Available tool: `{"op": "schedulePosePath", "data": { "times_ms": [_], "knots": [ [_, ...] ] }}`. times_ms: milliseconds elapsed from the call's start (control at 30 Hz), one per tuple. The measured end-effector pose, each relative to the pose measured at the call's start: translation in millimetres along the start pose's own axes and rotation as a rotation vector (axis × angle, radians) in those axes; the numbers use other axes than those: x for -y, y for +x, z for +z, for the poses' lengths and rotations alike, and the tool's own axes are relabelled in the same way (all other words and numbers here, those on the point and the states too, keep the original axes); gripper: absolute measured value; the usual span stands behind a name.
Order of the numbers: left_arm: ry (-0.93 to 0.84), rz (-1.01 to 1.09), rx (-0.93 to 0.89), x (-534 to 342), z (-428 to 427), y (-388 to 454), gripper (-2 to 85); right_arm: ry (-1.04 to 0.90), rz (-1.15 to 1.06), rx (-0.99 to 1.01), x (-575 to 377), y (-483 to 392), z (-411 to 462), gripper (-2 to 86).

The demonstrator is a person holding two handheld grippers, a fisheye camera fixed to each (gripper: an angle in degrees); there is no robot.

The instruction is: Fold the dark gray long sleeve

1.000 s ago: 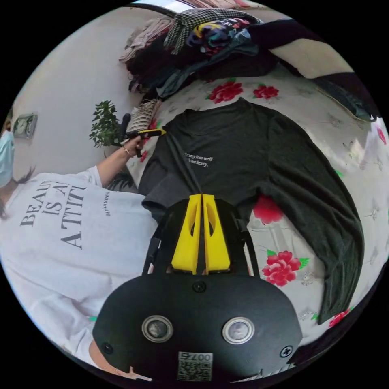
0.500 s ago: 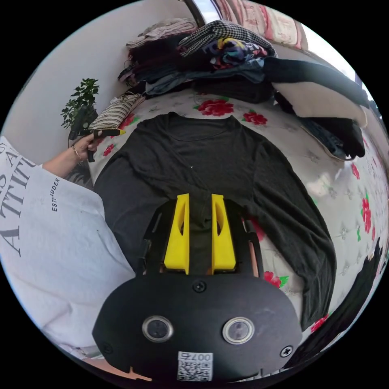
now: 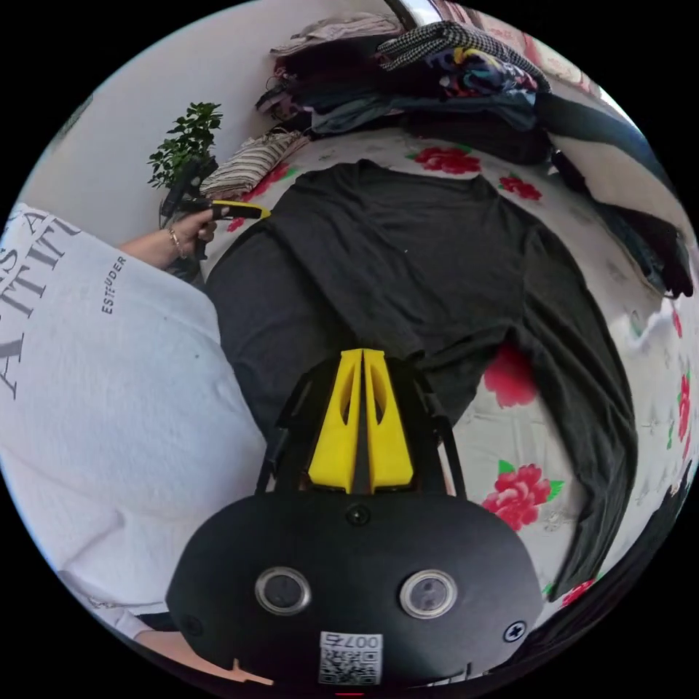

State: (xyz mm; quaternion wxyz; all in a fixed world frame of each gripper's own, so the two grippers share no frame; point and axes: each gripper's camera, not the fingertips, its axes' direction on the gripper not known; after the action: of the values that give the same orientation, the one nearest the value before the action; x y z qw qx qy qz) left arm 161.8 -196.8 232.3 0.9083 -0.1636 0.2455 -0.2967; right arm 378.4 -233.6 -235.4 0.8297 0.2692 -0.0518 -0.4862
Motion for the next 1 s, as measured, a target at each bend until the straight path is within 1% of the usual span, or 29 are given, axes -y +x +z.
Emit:
{"op": "schedulePosePath", "data": {
  "times_ms": [33,100,167,200,233,267,333,367,433,533,600,667,733,767,800,833,867,900,933,967,1000],
  "knots": [
    [-0.001,-0.004,0.003,0.1,-1.2,-1.0,4.5,-0.046,0.023,0.018,-9.7,1.7,6.4,1.8],
    [0.001,-0.013,0.016,-1.4,-5.2,-2.2,4.5,-0.076,0.052,0.065,-24.2,5.6,5.8,3.0],
    [0.001,-0.018,0.019,-4.4,-9.8,-3.5,4.5,-0.018,0.136,0.047,-42.5,17.0,-11.6,4.2],
    [0.0,-0.026,0.025,-7.3,-12.9,-4.8,4.4,0.055,0.222,0.025,-58.7,31.5,-30.4,4.9],
    [0.0,-0.037,0.03,-11.0,-16.4,-6.4,4.3,0.142,0.344,-0.017,-80.1,51.8,-52.5,5.6],
    [-0.001,-0.043,0.03,-12.9,-18.1,-7.3,4.3,0.189,0.417,-0.041,-93.4,63.5,-64.3,5.9],
    [-0.007,-0.074,0.023,-21.4,-25.4,-11.1,4.1,0.407,0.764,-0.136,-165.6,113.1,-110.8,7.3],
    [-0.008,-0.083,0.022,-23.8,-27.5,-12.0,4.0,0.46,0.86,-0.156,-187.5,124.4,-120.8,7.6],
    [-0.016,-0.125,0.009,-34.3,-35.2,-16.4,3.9,0.632,1.189,-0.231,-272.8,157.0,-149.6,8.4],
    [-0.024,-0.194,-0.008,-51.3,-44.3,-23.5,3.8,0.689,1.412,-0.331,-339.9,179.0,-159.9,8.9],
    [-0.029,-0.242,-0.025,-62.5,-49.3,-28.8,3.9,0.659,1.455,-0.34,-357.0,193.1,-154.0,8.6],
    [-0.028,-0.293,-0.035,-73.7,-55.6,-34.4,4.0,0.616,1.49,-0.439,-361.2,192.4,-151.7,6.5],
    [-0.019,-0.348,-0.039,-88.3,-65.5,-40.7,4.3,0.586,1.458,-0.493,-355.0,191.1,-147.0,3.7],
    [-0.015,-0.358,-0.037,-92.0,-67.9,-42.0,4.3,0.567,1.445,-0.495,-352.8,190.6,-147.1,2.8],
    [-0.01,-0.378,-0.035,-99.4,-72.4,-44.8,4.3,0.57,1.405,-0.417,-349.8,194.0,-148.6,1.5],
    [-0.005,-0.399,-0.035,-107.5,-76.6,-48.0,4.3,0.635,1.327,-0.305,-344.4,194.9,-155.4,0.8],
    [-0.002,-0.41,-0.034,-111.8,-78.5,-49.8,4.4,0.684,1.286,-0.267,-340.1,192.7,-161.2,0.6],
    [0.004,-0.438,-0.03,-120.9,-82.1,-53.5,4.5,0.775,1.197,-0.233,-325.9,184.0,-175.6,0.3],
    [0.013,-0.474,-0.03,-131.1,-85.4,-57.9,4.5,0.821,1.078,-0.219,-300.7,171.8,-192.7,0.1],
    [0.018,-0.492,-0.033,-136.4,-86.9,-60.1,4.5,0.825,1.011,-0.218,-284.6,164.4,-201.0,0.0],
    [0.028,-0.525,-0.042,-147.0,-89.4,-63.9,4.5,0.841,0.857,-0.222,-249.5,143.8,-217.8,-0.1]
  ]
}}
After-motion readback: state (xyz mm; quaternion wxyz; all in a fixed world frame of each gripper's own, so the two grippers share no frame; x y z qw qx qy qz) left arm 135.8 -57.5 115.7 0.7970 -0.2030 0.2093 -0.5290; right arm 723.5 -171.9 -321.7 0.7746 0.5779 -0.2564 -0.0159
